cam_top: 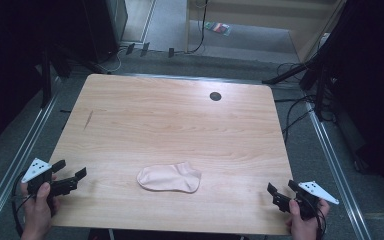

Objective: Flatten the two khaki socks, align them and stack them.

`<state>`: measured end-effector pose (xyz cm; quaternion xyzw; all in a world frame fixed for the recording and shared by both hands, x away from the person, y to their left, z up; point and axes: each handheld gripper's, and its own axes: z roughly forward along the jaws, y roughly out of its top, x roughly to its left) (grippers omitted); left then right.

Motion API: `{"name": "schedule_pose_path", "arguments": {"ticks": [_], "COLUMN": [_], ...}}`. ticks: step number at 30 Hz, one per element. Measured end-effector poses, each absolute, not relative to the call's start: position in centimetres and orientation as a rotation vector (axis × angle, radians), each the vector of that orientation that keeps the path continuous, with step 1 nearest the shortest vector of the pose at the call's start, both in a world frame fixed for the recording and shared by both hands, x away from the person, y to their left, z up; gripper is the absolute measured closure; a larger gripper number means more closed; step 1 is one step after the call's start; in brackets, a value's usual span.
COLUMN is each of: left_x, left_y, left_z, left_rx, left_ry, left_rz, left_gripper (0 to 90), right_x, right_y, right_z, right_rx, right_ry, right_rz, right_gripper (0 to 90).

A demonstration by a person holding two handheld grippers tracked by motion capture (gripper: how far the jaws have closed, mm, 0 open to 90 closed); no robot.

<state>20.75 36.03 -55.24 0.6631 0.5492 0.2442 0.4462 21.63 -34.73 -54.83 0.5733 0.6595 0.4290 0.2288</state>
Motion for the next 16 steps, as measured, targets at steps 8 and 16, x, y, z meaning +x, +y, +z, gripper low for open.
{"name": "schedule_pose_path", "arguments": {"ticks": [8, 16], "left_x": [21.06, 21.06], "left_y": [36.23, 36.20], "left_z": [-55.29, -55.28], "left_rx": [1.642, 1.635], "left_ry": [1.380, 1.404], "left_rz": [0.558, 0.575], "left_gripper": [12.5, 12.5], "right_x": [21.78, 21.87], "right_y": [-34.96, -34.95], "right_z": [-54.90, -54.93], "right_rx": [1.628, 1.649], "right_ry": [1.810, 1.811], "right_rz": [1.176, 1.159], "right_gripper": [14.2, 13.9]}}
